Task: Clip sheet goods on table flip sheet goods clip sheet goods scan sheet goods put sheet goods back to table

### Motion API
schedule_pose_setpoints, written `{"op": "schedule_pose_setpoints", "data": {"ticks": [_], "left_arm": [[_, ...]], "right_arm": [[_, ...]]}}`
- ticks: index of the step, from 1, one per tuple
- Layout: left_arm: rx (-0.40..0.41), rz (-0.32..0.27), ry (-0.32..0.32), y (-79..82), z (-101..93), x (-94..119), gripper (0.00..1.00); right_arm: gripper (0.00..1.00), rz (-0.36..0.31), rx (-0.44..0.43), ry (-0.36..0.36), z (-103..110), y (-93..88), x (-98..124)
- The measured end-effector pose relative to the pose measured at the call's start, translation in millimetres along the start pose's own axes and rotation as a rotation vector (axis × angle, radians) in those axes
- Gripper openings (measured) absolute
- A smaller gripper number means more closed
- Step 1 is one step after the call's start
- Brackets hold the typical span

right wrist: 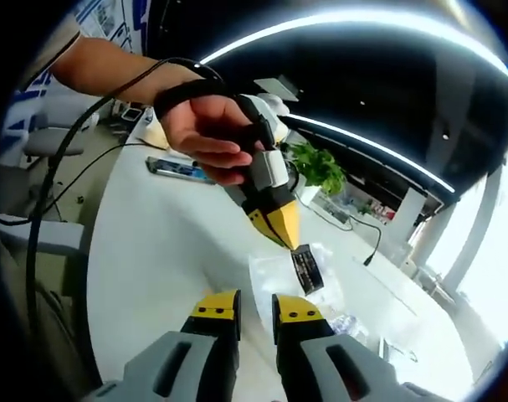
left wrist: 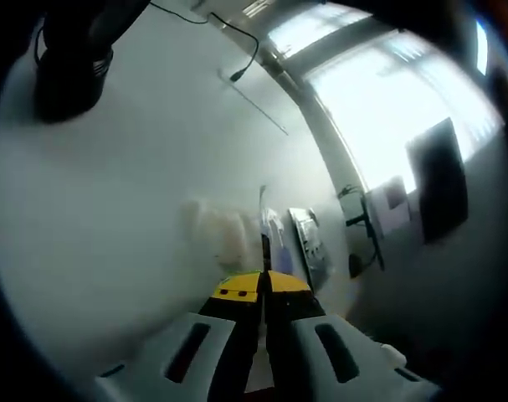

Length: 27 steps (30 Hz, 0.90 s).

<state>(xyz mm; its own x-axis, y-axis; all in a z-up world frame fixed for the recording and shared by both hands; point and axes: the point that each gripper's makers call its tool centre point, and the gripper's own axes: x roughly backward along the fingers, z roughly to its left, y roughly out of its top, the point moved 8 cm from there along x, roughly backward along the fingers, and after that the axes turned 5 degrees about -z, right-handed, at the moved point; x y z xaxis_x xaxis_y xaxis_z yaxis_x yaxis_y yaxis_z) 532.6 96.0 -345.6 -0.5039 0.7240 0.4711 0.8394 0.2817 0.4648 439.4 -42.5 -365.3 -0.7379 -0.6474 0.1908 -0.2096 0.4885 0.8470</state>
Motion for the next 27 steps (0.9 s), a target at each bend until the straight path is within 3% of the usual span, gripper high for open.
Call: {"op": "schedule_pose_setpoints", "data": {"ticks": [9,19,27], "left_arm": [[0.004,-0.010,-0.013,-3.6,-4.4,1.3,0.00],[0.011,-0.014,-0.017,-5.6,-4.0,1.2,0.00],[0.019,-0.021,-0.024,-6.0,-2.3,-0.7,0.00]], "right_arm": [[0.13,0.065,-0.006,-0.047,-2.4,2.0,-10.0],[0.10,0.088,0.006,-0.107,2.2,4.4,-21.7],[0.00,0.087,0.101,-0.164,4.6,6.9,-21.0]]}}
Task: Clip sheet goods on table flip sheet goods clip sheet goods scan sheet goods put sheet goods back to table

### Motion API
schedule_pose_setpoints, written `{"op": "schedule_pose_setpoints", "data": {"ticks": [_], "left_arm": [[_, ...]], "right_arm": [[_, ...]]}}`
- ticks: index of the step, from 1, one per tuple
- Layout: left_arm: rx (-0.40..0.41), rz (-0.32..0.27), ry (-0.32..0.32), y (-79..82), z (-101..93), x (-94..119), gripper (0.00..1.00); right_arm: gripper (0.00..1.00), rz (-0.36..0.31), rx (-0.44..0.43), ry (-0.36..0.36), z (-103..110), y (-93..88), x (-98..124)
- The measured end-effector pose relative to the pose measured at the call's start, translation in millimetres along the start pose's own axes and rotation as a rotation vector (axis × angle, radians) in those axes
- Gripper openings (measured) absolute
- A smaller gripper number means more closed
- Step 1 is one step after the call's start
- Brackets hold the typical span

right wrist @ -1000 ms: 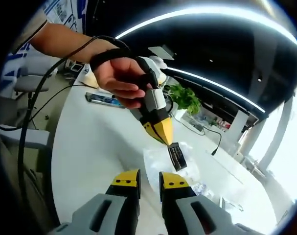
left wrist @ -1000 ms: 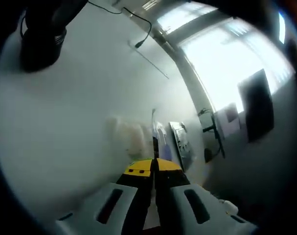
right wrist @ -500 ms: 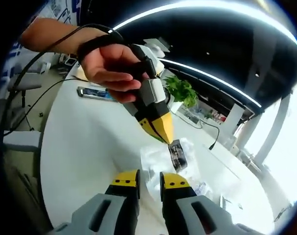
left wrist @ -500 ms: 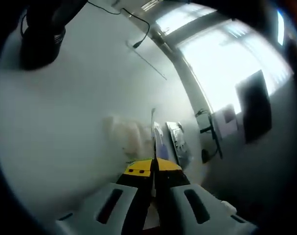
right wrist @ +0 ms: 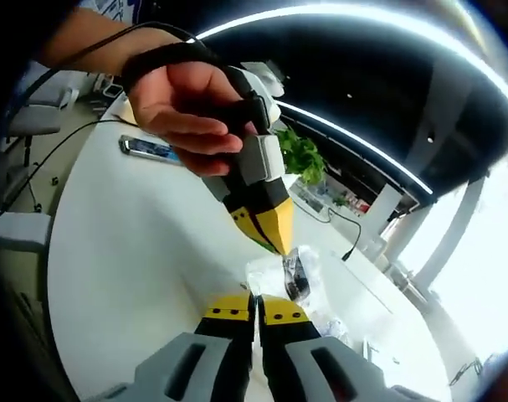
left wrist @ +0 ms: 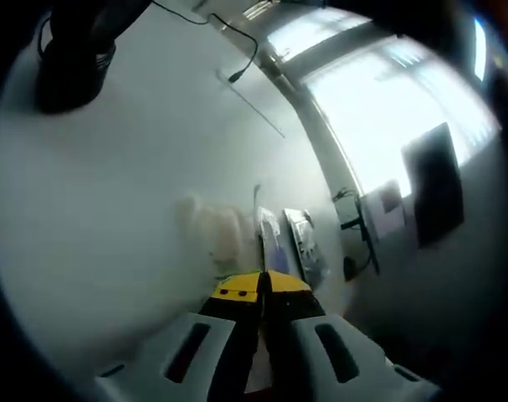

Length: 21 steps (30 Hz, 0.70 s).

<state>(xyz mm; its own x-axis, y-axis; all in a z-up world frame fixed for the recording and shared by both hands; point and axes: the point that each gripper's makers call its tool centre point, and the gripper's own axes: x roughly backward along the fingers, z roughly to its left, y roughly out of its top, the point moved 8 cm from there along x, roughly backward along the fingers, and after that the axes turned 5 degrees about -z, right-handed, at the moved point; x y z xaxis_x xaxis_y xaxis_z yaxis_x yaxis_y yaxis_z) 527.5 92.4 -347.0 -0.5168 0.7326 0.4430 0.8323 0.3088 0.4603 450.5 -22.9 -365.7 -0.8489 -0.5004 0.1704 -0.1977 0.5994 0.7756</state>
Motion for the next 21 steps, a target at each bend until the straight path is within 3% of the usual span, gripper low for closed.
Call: {"op": "schedule_pose_setpoints", "data": {"ticks": [7,13,21], "left_arm": [[-0.037,-0.026,-0.024,0.0,3.4,0.2,0.00],[-0.071,-0.108,-0.048,6.0,10.3,0.3,0.00],[-0.130,-0.167,-0.039,-2.5,8.8,7.1,0.00]], "right_arm": [[0.00,-0.019,-0.024,-0.019,-4.3,-0.4,1.9],[0.00,-0.026,-0.056,-0.021,-8.4,-2.3,3.8],[0.00,-0.026,-0.067,-0.026,-9.7,-1.2,5.1]]}}
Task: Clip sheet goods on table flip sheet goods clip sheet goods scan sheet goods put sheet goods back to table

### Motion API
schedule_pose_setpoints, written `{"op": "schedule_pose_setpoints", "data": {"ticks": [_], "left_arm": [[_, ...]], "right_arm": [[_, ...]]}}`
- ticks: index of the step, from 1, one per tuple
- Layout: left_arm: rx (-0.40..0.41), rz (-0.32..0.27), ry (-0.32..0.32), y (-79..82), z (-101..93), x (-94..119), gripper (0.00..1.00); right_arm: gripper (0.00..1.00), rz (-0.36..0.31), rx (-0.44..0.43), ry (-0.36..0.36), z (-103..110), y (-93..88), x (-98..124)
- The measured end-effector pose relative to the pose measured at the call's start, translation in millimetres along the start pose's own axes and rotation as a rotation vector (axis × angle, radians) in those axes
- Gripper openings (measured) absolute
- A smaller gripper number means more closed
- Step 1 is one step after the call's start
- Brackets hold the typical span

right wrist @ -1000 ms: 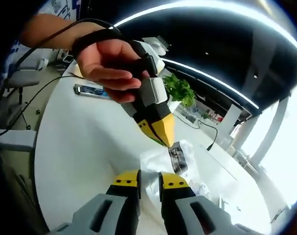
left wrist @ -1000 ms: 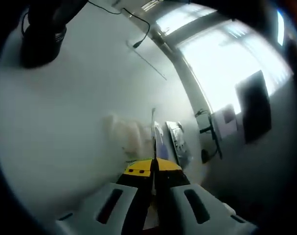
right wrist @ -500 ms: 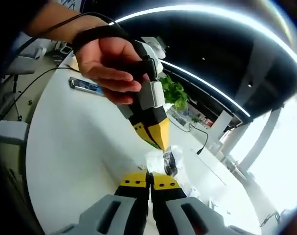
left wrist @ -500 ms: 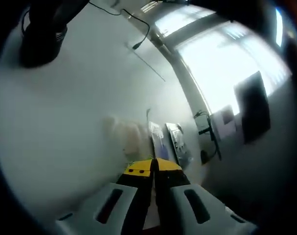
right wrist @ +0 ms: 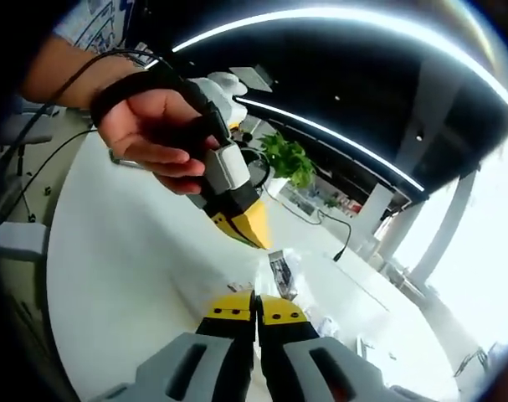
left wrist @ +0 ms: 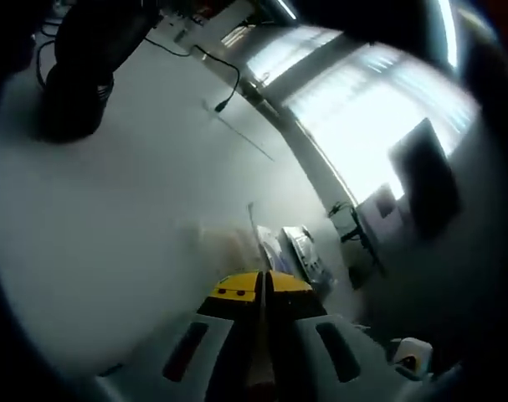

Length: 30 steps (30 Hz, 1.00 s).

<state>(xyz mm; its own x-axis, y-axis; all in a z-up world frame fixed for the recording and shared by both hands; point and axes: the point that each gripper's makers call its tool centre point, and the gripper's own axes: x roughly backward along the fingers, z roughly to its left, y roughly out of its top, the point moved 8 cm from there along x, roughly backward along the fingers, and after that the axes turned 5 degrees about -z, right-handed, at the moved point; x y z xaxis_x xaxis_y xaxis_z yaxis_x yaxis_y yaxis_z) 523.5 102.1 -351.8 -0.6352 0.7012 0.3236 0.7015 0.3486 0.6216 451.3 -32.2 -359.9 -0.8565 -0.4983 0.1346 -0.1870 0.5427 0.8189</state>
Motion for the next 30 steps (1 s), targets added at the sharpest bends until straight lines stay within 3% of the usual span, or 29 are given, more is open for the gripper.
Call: {"op": "schedule_pose_setpoints", "data": {"ticks": [7,17,30], "left_arm": [[-0.110,-0.054,0.031,1.5,7.1,10.3,0.00],[-0.113,-0.063,0.024,-2.6,11.0,13.8,0.00],[-0.217,-0.116,0.075,-6.9,24.9,24.5,0.00]], "right_arm": [[0.00,-0.001,-0.009,-0.003,-2.2,1.1,-0.2],[0.00,0.006,-0.008,0.006,-0.3,0.1,-0.5],[0.00,0.001,-0.009,0.006,-0.8,0.1,-0.7]]}}
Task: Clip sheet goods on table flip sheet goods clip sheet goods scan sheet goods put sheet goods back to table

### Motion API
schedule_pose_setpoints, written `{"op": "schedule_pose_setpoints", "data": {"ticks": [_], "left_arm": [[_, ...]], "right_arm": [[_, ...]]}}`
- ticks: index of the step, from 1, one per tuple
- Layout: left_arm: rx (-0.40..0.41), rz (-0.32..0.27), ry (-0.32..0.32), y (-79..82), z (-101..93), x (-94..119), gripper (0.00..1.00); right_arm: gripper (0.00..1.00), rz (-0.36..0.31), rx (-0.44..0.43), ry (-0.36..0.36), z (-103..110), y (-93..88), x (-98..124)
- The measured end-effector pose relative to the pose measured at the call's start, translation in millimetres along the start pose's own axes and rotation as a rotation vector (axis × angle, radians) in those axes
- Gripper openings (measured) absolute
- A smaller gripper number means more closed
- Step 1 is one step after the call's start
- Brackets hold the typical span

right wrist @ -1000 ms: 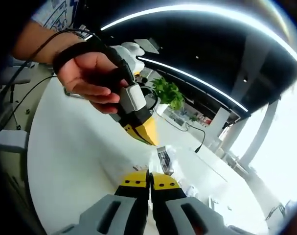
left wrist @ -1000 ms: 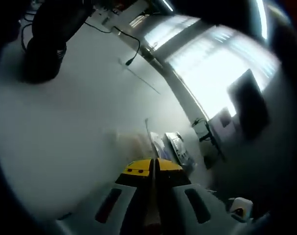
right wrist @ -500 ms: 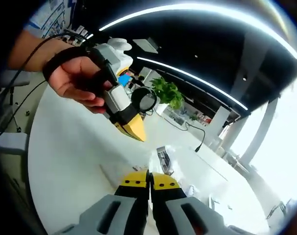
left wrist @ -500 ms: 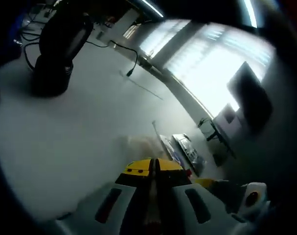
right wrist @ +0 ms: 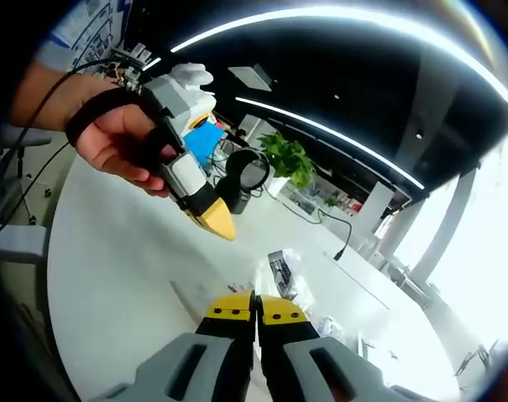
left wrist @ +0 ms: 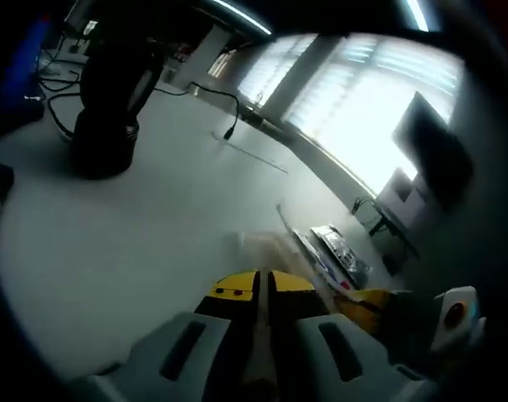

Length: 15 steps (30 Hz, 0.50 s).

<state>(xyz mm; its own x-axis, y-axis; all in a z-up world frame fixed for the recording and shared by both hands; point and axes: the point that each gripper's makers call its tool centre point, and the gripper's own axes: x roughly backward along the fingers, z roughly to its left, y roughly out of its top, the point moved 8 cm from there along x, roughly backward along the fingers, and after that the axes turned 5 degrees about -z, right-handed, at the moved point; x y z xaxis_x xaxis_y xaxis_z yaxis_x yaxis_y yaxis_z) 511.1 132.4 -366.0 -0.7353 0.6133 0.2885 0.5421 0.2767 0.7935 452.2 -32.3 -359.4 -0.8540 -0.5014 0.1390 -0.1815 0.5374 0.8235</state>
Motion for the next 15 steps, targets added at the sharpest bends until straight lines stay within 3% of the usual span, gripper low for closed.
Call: {"op": "schedule_pose_setpoints", "data": {"ticks": [15], "left_arm": [[-0.134,-0.060,0.031,-10.7,2.7,7.2,0.00]], "right_arm": [[0.00,0.000,0.004,0.002,2.4,-1.3,-0.8]]}}
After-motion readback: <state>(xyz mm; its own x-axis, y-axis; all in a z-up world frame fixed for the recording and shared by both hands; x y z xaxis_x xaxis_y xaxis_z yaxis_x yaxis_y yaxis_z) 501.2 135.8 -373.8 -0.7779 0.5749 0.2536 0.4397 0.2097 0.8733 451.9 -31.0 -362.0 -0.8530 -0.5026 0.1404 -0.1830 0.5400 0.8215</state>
